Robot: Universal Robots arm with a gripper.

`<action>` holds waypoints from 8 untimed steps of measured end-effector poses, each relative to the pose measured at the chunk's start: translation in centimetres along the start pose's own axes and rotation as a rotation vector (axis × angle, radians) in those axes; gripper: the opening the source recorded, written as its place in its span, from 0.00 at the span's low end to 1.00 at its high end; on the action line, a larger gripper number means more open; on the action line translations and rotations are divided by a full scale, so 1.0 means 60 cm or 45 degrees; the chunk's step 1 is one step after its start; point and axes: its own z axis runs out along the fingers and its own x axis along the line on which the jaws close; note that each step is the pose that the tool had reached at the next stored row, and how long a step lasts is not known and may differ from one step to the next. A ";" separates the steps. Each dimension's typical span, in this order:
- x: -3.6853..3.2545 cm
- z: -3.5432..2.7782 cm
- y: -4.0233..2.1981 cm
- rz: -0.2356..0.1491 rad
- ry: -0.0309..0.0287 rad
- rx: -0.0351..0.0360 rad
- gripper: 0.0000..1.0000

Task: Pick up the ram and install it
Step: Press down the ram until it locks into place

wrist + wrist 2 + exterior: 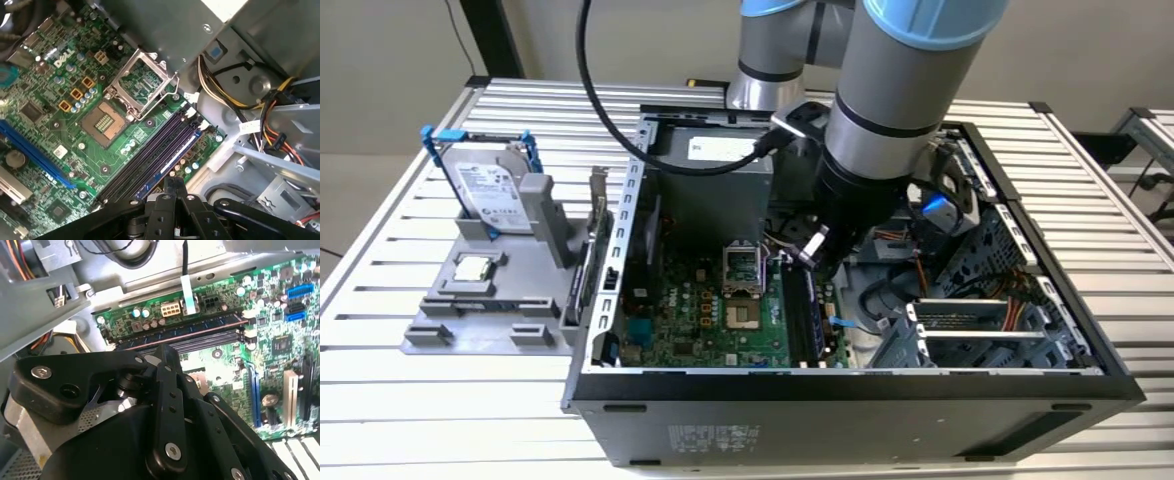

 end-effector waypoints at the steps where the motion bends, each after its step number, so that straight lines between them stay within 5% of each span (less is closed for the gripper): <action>1: 0.000 0.000 0.000 -0.021 -0.0003 -0.0006 0.00; 8: 0.000 0.000 0.000 -0.180 0.0015 -0.0076 0.00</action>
